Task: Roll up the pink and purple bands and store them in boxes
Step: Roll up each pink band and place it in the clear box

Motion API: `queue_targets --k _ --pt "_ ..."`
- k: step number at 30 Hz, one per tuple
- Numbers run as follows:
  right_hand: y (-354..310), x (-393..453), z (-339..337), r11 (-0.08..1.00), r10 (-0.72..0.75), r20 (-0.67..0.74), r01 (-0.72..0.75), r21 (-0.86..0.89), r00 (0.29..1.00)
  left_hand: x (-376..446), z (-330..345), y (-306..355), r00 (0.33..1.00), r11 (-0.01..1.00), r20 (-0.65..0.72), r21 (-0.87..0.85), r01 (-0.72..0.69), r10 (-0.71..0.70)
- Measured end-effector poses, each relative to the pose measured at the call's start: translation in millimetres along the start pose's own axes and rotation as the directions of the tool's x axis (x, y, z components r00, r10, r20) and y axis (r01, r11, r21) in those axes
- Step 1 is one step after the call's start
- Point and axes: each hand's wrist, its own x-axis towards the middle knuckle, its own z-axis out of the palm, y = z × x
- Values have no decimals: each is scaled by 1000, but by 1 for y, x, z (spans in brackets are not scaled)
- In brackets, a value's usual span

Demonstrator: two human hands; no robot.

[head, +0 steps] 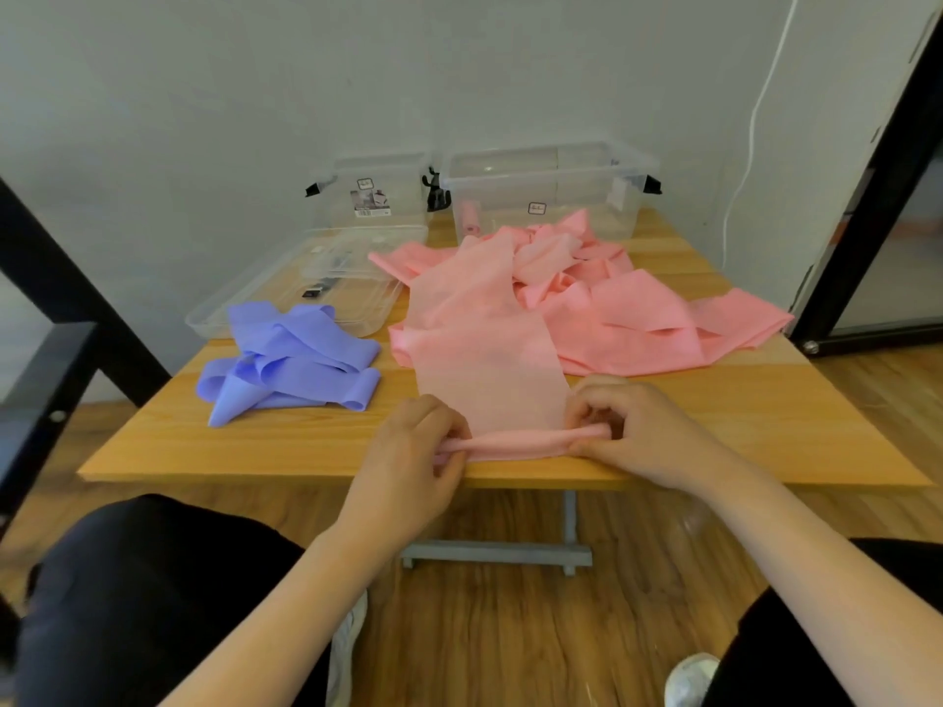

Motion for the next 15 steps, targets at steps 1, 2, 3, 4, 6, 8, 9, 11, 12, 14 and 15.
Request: queue_targets --k 1,2,3,4,6,8,9,11,12,14,15 --pt "0 -1 0 1000 9 13 -9 -1 1000 -3 -1 2 1000 1000 13 5 -6 6" --pt "-1 -3 -1 1000 22 25 -22 -1 999 -6 -2 3 1000 1000 30 3 -2 2" --pt "-1 -4 -1 999 36 35 -36 9 999 -9 -3 4 999 1000 44 -6 11 -10" --pt "-2 -5 -2 998 50 41 -51 25 998 -11 -4 4 998 999 51 -25 31 -30" --pt "-3 -6 -2 997 61 48 -63 44 997 -14 -6 4 994 991 61 -99 95 -89" --pt "-4 -5 0 996 72 44 -74 58 996 -15 -6 5 990 978 50 -155 141 -134" --pt "-4 -4 2 994 89 33 -91 63 995 -14 -5 6 987 973 37 -169 160 -156" --pt "-4 -3 6 991 124 1 -124 45 992 -11 -2 9 982 968 13 -166 190 -190" --pt "-5 -2 9 992 125 -22 -125 10 992 -10 -1 10 980 970 4 -144 197 -198" --pt "-6 -2 11 994 98 -86 -103 -49 991 -8 1 10 979 977 -16 -73 202 -203" --pt "-6 -3 11 994 83 -125 -90 -55 989 -7 2 10 982 983 -36 -21 184 -184"
